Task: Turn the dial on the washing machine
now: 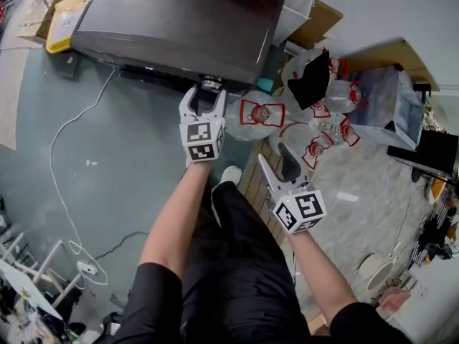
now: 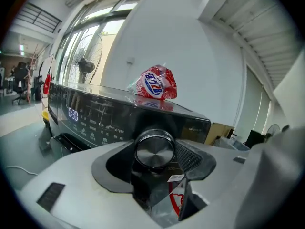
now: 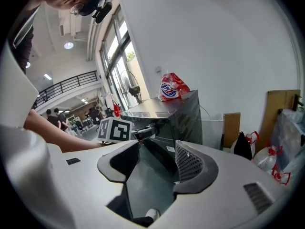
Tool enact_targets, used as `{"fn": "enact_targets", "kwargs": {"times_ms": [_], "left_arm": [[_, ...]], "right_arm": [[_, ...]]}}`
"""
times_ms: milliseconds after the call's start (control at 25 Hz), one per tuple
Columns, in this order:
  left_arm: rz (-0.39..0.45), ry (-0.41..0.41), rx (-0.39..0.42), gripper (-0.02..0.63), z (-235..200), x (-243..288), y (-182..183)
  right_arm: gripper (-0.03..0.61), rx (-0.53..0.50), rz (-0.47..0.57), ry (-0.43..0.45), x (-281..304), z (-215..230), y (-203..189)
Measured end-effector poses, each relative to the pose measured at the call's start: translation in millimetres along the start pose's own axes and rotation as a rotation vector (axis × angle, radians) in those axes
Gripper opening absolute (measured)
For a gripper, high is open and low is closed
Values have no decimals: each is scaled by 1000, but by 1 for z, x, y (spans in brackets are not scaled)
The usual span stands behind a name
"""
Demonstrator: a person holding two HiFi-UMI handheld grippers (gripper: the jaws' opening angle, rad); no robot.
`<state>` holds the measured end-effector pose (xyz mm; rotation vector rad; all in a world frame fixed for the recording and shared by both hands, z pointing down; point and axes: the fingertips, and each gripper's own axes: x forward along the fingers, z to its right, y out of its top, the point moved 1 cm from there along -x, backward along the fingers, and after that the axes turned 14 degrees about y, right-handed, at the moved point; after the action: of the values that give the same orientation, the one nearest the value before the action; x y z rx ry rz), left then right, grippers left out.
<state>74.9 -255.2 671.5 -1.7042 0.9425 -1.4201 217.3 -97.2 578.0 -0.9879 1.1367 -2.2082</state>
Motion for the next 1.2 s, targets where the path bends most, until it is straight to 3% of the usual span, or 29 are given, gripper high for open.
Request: {"fn": "enact_targets", "kwargs": {"times_ms": [200, 360, 680, 880, 1200], "left_arm": [[17, 19, 110, 258, 3, -1, 0], [23, 36, 134, 258, 4, -2, 0], [6, -38, -55, 259, -1, -1, -1], [-34, -52, -201, 293, -7, -2, -12], [-41, -70, -248, 265, -5, 3, -5]], "right_arm": [[224, 2, -9, 0, 2, 0, 0], [224, 5, -11, 5, 1, -2, -1], [224, 13, -8, 4, -1, 2, -1], [224, 20, -14, 13, 1, 2, -5], [224, 20, -25, 26, 4, -3, -10]]}}
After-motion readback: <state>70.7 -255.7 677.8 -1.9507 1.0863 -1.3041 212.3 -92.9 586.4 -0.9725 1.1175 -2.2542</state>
